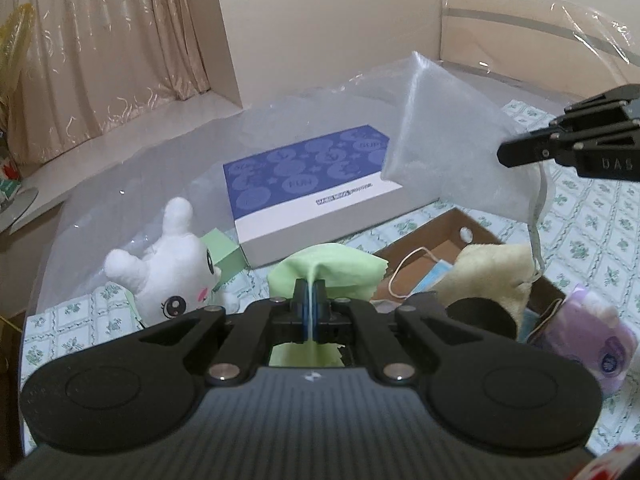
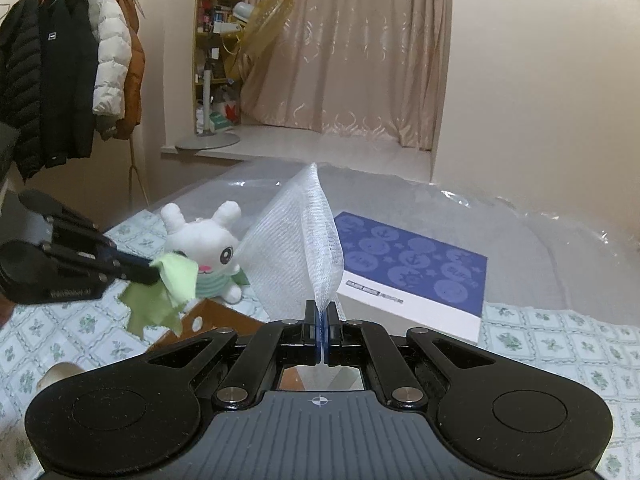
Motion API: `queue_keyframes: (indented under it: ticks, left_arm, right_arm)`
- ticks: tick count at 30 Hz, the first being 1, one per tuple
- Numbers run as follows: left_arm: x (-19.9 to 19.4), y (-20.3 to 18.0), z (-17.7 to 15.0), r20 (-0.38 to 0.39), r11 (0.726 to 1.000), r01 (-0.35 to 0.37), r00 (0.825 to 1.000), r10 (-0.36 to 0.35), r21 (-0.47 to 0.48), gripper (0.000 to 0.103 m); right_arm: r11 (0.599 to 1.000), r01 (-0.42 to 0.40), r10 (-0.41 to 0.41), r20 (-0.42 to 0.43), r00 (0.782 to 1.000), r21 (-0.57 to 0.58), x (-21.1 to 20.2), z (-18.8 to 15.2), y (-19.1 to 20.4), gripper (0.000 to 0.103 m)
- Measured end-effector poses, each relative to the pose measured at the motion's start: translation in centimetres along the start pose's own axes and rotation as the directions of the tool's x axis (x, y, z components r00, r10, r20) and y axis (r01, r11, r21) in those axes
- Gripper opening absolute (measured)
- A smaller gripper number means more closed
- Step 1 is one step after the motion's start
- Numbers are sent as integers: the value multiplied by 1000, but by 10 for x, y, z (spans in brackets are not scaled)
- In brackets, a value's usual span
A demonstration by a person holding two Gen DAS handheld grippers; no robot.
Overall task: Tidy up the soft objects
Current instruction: 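Carry the green cloth with the left gripper while the right carries the mesh bag to the box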
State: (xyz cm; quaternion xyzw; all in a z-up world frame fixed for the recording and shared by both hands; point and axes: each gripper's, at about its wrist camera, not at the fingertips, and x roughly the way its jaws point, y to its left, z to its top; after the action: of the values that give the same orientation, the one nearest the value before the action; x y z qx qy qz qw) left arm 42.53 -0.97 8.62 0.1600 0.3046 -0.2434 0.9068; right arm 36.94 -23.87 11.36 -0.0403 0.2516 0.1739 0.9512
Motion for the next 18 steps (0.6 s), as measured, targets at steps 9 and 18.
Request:
queue_keyframes:
  ticks: [9,18]
  left_arm:
    - [31,4,-11,-37,1000,14,999,-15,-6,1]
    - [64,5,-23,-73,999,40,996,-42,-20,1]
  right_arm:
    - [998,-19,22,-47,999,52,32,-2,-8,1]
    - [991,-36,51,-111,992,132,56,-15,-16,1]
